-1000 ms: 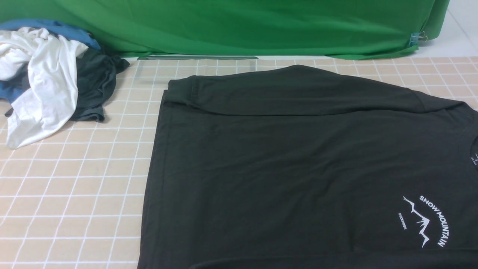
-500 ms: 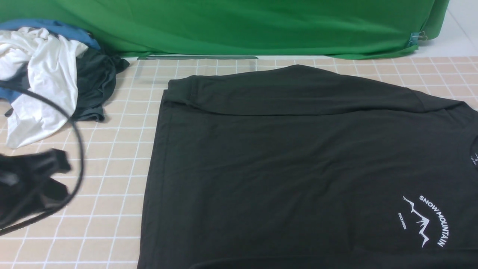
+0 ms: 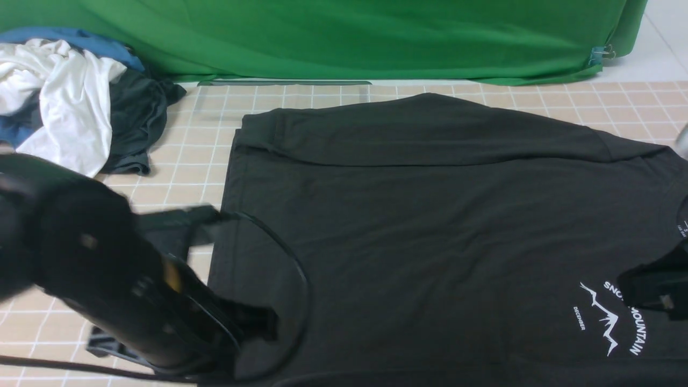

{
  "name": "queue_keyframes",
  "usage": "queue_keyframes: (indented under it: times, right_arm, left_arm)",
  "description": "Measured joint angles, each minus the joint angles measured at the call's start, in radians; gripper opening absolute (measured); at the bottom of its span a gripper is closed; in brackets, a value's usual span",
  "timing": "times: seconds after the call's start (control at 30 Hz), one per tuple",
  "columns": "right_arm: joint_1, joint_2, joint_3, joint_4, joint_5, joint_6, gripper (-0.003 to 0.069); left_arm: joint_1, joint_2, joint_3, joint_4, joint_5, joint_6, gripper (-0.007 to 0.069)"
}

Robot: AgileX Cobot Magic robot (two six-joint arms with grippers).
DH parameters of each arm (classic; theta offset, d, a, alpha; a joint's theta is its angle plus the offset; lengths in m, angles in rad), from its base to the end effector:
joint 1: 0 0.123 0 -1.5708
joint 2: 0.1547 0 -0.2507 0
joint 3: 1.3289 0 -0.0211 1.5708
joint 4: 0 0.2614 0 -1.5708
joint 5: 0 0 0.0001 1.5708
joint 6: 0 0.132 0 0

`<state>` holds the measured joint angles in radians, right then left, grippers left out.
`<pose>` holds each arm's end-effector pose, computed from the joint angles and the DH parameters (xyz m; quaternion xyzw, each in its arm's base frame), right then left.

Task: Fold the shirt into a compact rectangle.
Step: 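Grasp the left edge of the dark T-shirt lying flat on the table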

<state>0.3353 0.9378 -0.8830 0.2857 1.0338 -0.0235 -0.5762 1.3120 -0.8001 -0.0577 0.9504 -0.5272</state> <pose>0.1936 0.1013 0.2685 -0.1345 0.9411 0.1793 0.2532 0.2033 -0.1395 0.1545 0.0100 0.9949 -0.0725 0.0701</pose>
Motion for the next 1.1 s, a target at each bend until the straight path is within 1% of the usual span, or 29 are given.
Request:
queue_keyframes:
  times: [0.1, 0.23, 0.3, 0.4, 0.53, 0.63, 0.7, 0.73, 0.77, 0.83, 0.93, 1.03, 1.1]
  right_arm:
    - [0.000, 0.005, 0.026, 0.000, -0.045, -0.010, 0.0059]
    - [0.000, 0.005, 0.053, 0.000, -0.089, -0.010, 0.0064]
    - [0.000, 0.006, 0.056, 0.000, -0.089, -0.010, 0.0068]
    - [0.000, 0.006, 0.056, 0.000, -0.096, -0.012, 0.0070]
    - [0.000, 0.006, 0.056, 0.000, -0.099, -0.012, 0.0072]
    - [0.000, 0.006, 0.056, 0.000, -0.100, -0.013, 0.0077]
    - [0.000, 0.006, 0.056, 0.000, -0.101, -0.014, 0.0081]
    - [0.000, 0.006, 0.056, 0.000, -0.101, -0.014, 0.0082]
    - [0.000, 0.006, 0.056, 0.000, -0.102, -0.014, 0.0085]
    - [0.000, 0.006, 0.056, 0.000, -0.102, -0.014, 0.0088]
    - [0.000, 0.006, 0.056, 0.000, -0.102, -0.017, 0.0090]
    - [0.000, 0.006, 0.056, 0.000, -0.102, -0.028, 0.0090]
    - [0.000, 0.006, 0.056, 0.000, -0.102, -0.033, 0.0091]
  left_arm:
    - [-0.053, 0.052, 0.000, 0.021, -0.014, -0.030, 0.0014]
    - [-0.063, 0.114, 0.000, 0.018, -0.014, -0.050, 0.0018]
    - [-0.063, 0.139, 0.000, 0.025, -0.013, -0.049, 0.0034]
    - [-0.063, 0.175, 0.000, 0.025, -0.013, -0.050, 0.0092]
    - [-0.063, 0.190, 0.025, 0.021, -0.036, -0.051, 0.0193]
    - [-0.063, 0.192, 0.074, 0.028, -0.116, -0.051, 0.0299]
    - [-0.063, 0.192, 0.099, 0.029, -0.168, -0.051, 0.0350]
    - [-0.063, 0.192, 0.103, 0.030, -0.172, -0.051, 0.0360]
    - [-0.063, 0.192, 0.118, 0.032, -0.207, -0.051, 0.0394]
    - [-0.063, 0.192, 0.130, 0.033, -0.245, -0.051, 0.0414]
    - [-0.063, 0.192, 0.137, 0.037, -0.279, -0.040, 0.0407]
    - [-0.063, 0.192, 0.140, 0.036, -0.292, -0.016, 0.0360]
    - [-0.063, 0.197, 0.140, 0.029, -0.299, 0.014, 0.0237]
